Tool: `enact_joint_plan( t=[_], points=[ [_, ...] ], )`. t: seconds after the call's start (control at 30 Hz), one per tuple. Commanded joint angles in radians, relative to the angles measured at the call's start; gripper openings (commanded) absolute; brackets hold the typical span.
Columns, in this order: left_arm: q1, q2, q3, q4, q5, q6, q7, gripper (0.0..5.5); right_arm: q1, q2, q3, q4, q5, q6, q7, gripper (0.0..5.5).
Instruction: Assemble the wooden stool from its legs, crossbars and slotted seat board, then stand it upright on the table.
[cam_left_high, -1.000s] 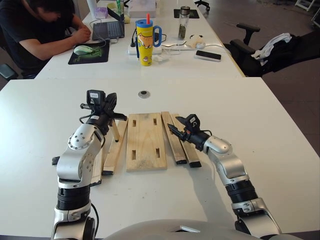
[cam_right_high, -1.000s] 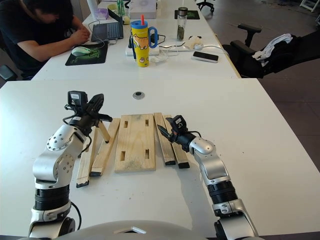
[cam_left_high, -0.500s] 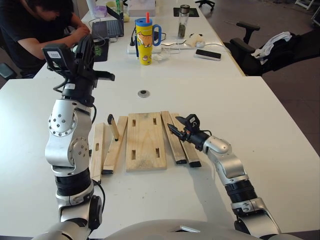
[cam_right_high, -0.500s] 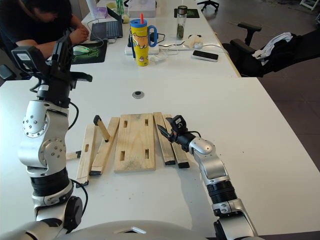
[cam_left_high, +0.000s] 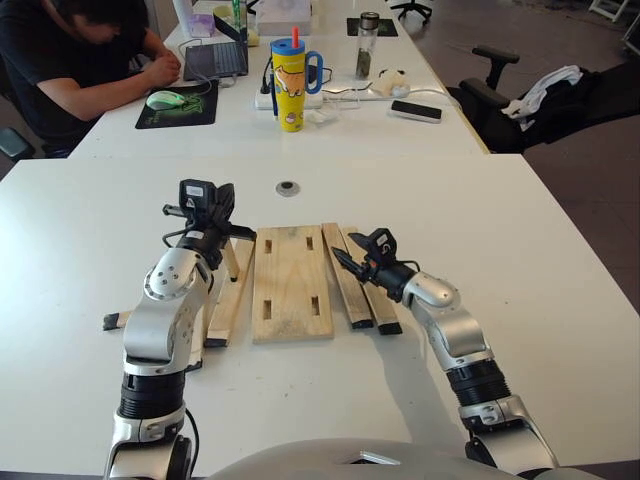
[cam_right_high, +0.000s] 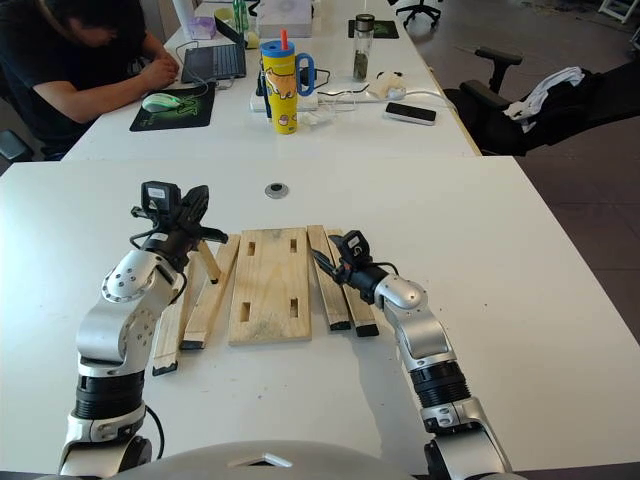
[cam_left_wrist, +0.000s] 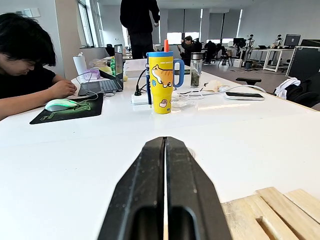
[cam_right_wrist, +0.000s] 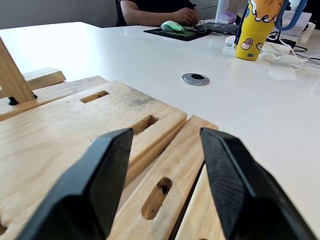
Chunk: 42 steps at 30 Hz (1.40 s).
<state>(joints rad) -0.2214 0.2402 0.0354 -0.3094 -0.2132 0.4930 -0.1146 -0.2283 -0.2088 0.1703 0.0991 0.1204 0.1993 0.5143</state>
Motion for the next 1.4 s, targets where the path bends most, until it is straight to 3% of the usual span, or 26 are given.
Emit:
enact_joint_plan(
  t=[0.03,0.37,0.63,1.1,1.33,1.4],
  points=[
    [0.050,-0.003,0.017,0.048,0.019,-0.038,-0.004,0.02,-0.003,0.007,0.004,0.014,-0.018,-0.018,-0.012,2.48],
    [0.000,-0.018,0.114,-0.097,-0.020,-0.152,0.007,0.02,0.009,0.007,-0.009,0.011,-0.018,-0.024,-0.015,2.48],
    [0.179,0.046,0.101,-0.286,-0.103,-0.050,-0.089,1.13,0.048,0.013,-0.028,-0.011,-0.019,-0.036,-0.055,2.48],
    [0.294,0.028,0.096,-0.244,-0.074,-0.045,-0.075,3.03,0.070,0.016,-0.022,-0.051,-0.011,-0.010,-0.056,2.48],
    [0.327,0.028,0.077,-0.228,-0.047,-0.005,-0.053,3.06,0.087,0.015,-0.017,-0.072,-0.013,0.005,-0.050,2.48],
    [0.330,0.027,0.067,-0.215,-0.040,0.011,-0.051,2.77,0.086,0.014,-0.015,-0.075,-0.013,0.010,-0.047,2.48]
  ],
)
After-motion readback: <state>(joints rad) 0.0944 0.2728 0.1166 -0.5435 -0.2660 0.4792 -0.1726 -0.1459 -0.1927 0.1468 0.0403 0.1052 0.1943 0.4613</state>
